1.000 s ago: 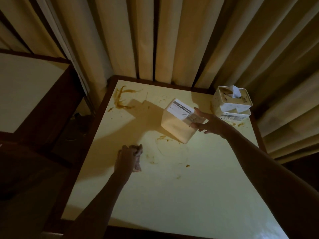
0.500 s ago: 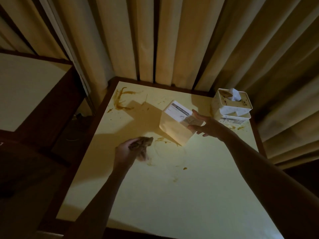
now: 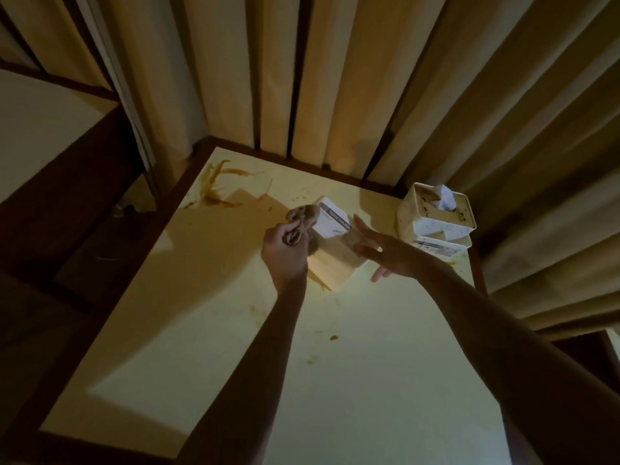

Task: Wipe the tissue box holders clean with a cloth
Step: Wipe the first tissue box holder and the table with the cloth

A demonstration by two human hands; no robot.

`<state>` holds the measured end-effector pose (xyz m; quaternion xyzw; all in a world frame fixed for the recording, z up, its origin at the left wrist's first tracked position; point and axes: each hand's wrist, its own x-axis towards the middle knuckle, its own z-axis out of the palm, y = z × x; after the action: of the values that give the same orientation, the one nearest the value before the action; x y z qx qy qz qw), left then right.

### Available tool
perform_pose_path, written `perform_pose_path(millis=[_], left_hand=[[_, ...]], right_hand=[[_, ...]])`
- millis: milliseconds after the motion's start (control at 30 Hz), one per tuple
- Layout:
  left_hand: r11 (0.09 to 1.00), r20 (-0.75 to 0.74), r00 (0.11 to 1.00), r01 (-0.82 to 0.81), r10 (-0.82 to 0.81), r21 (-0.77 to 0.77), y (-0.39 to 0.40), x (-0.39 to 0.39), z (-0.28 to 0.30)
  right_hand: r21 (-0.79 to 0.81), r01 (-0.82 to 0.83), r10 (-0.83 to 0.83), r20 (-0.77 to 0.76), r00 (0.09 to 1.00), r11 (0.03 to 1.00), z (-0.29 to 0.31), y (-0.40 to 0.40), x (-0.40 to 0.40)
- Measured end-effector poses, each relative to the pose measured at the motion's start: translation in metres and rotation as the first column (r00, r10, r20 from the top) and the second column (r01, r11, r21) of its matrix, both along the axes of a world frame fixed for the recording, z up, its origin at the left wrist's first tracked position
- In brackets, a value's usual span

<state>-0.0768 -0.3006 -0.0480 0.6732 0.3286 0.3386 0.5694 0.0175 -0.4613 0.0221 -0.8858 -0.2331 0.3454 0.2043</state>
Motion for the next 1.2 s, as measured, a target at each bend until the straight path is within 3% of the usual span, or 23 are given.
perform_pose_path(millis=[100,233,333,467,533,667,733,867,1000,1200], left_hand=[[0.998,0.014,0.999,0.031,-0.031,-0.056,-0.036,-0.008,-0.002],[0.993,0.064,0.992,0.106,-0.109,0.052,-0.085,-0.028,-0.009],[0.993,0.075,0.992,0.092,-0.097,0.070,-0.071,-0.025,-0.012],[0.995,0.049,0.999,0.019,-0.014,-0.094,-0.008,0.001,-0.017],[0.999,0.064,0.998,0.012,-0.009,-0.050,0.016,0.010,-0.021],[0.994,-0.040,0.999,0.033,-0.038,-0.106,-0.018,0.007,-0.028],[0.995,-0.048,0.997,0.064,-0.068,-0.073,-0.056,-0.006,-0.039],[0.978,-0.042,0.987,0.161,-0.157,0.131,-0.083,-0.024,-0.061],[0.991,-0.123,0.988,0.085,-0.098,-0.108,-0.033,-0.001,-0.055],[0.986,-0.259,0.962,0.043,-0.084,-0.162,0.019,0.025,-0.073]], right_hand=[[0.013,-0.038,0.039,-0.037,0.999,0.999,0.003,0.001,0.004],[-0.001,-0.037,0.037,-0.024,0.999,0.999,0.001,0.003,0.009],[-0.027,-0.092,0.093,0.006,0.996,0.995,0.000,0.001,0.009],[-0.016,-0.116,0.116,0.002,0.993,0.993,0.000,-0.001,0.009],[-0.024,-0.117,0.117,0.006,0.993,0.993,-0.001,-0.001,0.010],[-0.043,-0.134,0.135,0.015,0.991,0.990,0.001,0.000,0.008],[-0.046,-0.129,0.130,0.014,0.991,0.991,0.003,0.000,0.006],[-0.036,-0.116,0.117,0.014,0.993,0.993,0.004,-0.001,0.004],[-0.019,-0.120,0.119,-0.014,0.993,0.993,0.005,0.000,0.006],[-0.028,-0.099,0.098,-0.035,0.995,0.995,0.003,0.001,0.005]])
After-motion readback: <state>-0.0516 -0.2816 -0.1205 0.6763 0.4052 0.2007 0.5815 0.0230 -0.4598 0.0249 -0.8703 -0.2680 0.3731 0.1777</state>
